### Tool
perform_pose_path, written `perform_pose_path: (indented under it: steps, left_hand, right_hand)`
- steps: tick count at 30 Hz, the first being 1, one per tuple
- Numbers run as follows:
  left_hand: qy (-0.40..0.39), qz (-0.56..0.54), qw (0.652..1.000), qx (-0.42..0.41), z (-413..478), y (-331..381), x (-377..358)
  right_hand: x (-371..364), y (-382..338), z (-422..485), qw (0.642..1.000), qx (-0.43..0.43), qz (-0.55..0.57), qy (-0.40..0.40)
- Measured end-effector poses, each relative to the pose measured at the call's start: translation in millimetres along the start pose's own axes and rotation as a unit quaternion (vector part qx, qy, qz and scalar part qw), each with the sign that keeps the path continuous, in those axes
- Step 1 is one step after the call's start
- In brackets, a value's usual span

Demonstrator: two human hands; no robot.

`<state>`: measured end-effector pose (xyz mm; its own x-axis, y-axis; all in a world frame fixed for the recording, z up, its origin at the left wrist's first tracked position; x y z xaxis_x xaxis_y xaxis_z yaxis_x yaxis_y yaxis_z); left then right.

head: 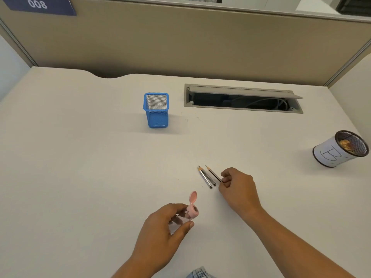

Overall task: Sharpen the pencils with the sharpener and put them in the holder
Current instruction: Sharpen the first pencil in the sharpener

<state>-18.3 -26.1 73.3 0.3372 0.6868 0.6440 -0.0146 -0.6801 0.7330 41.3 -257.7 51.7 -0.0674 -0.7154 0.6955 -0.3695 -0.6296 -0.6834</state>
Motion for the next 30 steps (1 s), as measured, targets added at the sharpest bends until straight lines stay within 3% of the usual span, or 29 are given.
perform_pose_path:
  steps: [4, 8, 12, 17, 30]
  left_hand:
    - [0.024, -0.010, 1.000, -0.008, -4.7, 2.8, 6.5]
    - [0.051, -0.028, 0.998, -0.025, -8.9, 8.0, 16.7]
    - [0.073, -0.033, 0.996, -0.043, -16.8, 13.3, 22.5]
    - [0.085, -0.031, 0.994, -0.062, -25.7, 20.2, 27.1]
    - [0.103, -0.011, 0.987, -0.120, -42.8, 32.0, 38.3]
  right_hand:
    - [19.7, -8.3, -18.4, 0.995, 0.010, 0.088, 0.044]
    - [46.7, -27.7, -53.6, 0.979, 0.025, 0.202, 0.027]
    - [73.6, -52.2, -97.3, 0.964, 0.093, 0.247, 0.012]
    - [76.1, -55.8, -125.7, 0.974, 0.110, 0.193, -0.040]
    - [72.3, -65.2, -148.8, 0.974, 0.218, 0.055, -0.035]
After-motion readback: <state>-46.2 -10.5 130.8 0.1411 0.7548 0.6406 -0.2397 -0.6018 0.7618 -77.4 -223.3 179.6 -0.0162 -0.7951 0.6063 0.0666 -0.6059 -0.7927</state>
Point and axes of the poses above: each hand's wrist, its own z-axis towards the middle knuckle, its own x-axis out of the back of the hand, y = z × x, the point moved 4 cm from there along z, towards the middle knuckle, and after that the axes turned 7 degrees about z, right-handed, at the moved point
